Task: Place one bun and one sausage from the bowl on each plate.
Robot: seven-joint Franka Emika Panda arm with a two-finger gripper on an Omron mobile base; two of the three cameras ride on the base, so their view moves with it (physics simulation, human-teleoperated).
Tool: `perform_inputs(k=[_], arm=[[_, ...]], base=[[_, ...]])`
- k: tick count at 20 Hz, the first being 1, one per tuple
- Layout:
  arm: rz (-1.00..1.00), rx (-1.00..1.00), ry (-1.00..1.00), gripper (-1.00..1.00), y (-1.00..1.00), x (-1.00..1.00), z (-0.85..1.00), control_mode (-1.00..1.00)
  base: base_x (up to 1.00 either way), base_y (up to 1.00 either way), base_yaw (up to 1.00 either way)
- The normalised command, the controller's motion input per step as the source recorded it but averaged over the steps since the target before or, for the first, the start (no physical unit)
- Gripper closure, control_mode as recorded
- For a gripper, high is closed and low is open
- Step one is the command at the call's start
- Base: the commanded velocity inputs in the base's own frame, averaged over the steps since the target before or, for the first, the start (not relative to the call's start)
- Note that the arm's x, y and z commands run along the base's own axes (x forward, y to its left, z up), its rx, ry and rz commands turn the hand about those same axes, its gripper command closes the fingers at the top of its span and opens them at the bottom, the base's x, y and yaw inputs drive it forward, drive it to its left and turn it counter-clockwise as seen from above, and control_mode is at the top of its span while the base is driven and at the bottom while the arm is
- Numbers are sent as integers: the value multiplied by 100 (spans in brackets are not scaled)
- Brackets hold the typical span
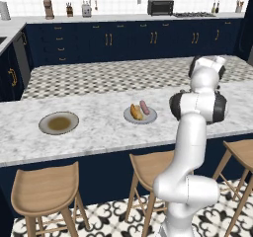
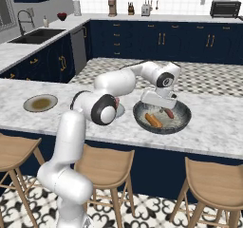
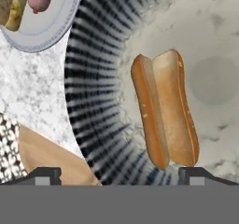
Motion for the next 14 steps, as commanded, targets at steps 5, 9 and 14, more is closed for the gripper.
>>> perform_inputs(k=[5, 9, 14], arm=[[0, -12, 3, -100, 1, 3, -17, -100], [0, -6, 6, -100, 5, 0, -52, -100], [3, -5, 0, -100, 1, 7, -35, -100]], base=[[0, 0, 0], [0, 0, 0], [0, 0, 0]])
